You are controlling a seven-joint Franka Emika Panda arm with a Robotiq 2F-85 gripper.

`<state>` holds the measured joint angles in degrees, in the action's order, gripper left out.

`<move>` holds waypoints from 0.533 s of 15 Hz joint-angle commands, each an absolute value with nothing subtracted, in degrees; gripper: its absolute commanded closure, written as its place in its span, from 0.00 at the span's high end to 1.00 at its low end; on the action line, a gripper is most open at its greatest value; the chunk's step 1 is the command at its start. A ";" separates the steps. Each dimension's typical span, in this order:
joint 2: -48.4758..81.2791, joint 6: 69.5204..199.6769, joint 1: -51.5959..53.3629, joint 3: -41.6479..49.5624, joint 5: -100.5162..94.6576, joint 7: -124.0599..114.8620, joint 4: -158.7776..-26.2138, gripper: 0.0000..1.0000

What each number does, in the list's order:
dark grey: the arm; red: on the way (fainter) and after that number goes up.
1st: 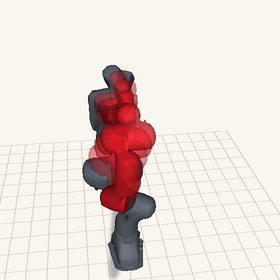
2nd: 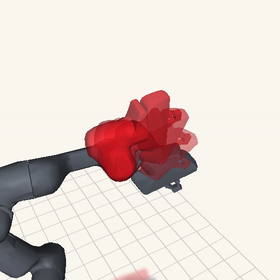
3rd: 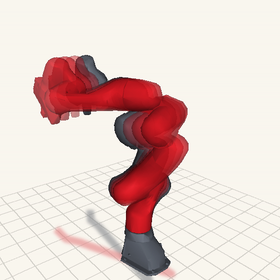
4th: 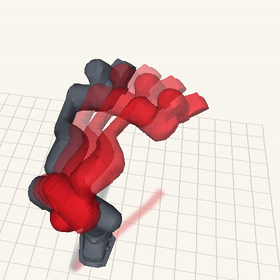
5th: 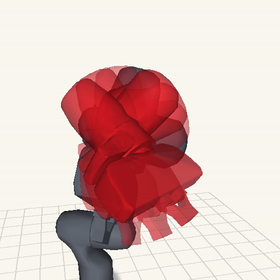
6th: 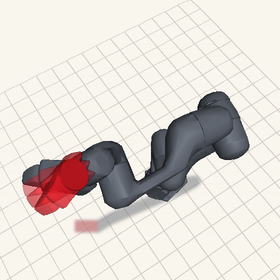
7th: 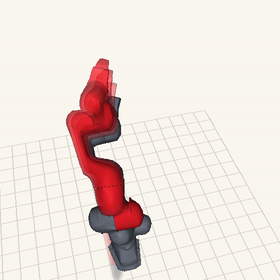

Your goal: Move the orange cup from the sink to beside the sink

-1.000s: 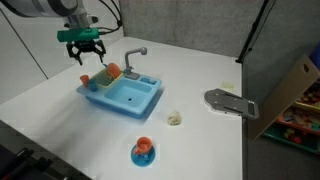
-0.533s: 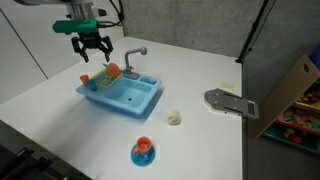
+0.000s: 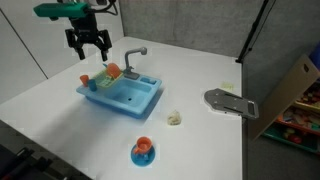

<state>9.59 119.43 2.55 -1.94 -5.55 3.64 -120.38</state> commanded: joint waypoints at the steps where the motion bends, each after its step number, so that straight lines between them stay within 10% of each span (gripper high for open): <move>1: 3.34 114.44 1.26 -1.13 -3.44 2.79 -123.63 1.00; 8: -6.04 107.19 -0.89 0.91 -2.62 1.74 -126.68 1.00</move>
